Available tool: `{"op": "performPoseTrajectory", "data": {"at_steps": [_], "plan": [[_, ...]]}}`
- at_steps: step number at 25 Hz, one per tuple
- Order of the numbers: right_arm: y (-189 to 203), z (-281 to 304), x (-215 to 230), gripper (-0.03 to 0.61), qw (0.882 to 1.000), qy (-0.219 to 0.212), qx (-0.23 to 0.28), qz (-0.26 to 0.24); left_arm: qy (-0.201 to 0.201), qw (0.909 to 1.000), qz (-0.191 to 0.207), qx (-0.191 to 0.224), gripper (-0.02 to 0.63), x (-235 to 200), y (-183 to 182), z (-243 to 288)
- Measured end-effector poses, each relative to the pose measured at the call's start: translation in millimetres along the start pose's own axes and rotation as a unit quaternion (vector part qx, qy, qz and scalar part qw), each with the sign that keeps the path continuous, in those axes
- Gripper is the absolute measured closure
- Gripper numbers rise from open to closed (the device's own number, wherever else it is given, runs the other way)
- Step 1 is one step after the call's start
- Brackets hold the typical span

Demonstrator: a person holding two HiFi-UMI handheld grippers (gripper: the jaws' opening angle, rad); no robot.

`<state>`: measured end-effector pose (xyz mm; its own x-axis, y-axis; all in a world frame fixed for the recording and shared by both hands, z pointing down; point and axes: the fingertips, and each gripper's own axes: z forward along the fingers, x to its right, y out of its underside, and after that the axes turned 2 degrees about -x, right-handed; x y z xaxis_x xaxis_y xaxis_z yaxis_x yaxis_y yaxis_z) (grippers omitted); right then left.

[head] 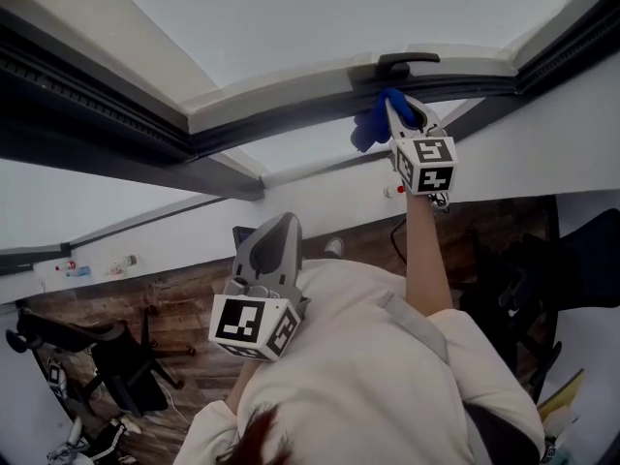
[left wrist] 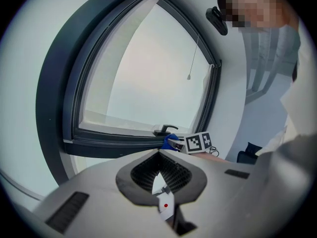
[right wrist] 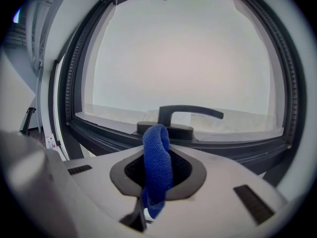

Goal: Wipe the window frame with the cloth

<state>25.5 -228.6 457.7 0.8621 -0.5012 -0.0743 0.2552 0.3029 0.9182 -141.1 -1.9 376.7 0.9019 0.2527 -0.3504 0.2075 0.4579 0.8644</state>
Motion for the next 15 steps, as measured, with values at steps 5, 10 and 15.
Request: {"op": "performPoseTrajectory", "data": {"at_steps": [5,10,15], "plan": [[4.8,-22.3,-9.0,0.534,1.000,-0.007,0.004,0.022,-0.018,0.9998,-0.004,0.006,0.609,-23.4,0.7,-9.7],[7.5,-42.5,-20.6,0.533,0.999,0.006,0.009,0.035,-0.042,0.9991,-0.006,0.000,0.609,-61.1,-0.1,-23.2],[6.2,-60.5,-38.4,0.534,0.999,0.021,0.011,0.038,-0.024,0.9997,0.002,-0.006,0.609,-74.7,-4.7,-28.9]]}}
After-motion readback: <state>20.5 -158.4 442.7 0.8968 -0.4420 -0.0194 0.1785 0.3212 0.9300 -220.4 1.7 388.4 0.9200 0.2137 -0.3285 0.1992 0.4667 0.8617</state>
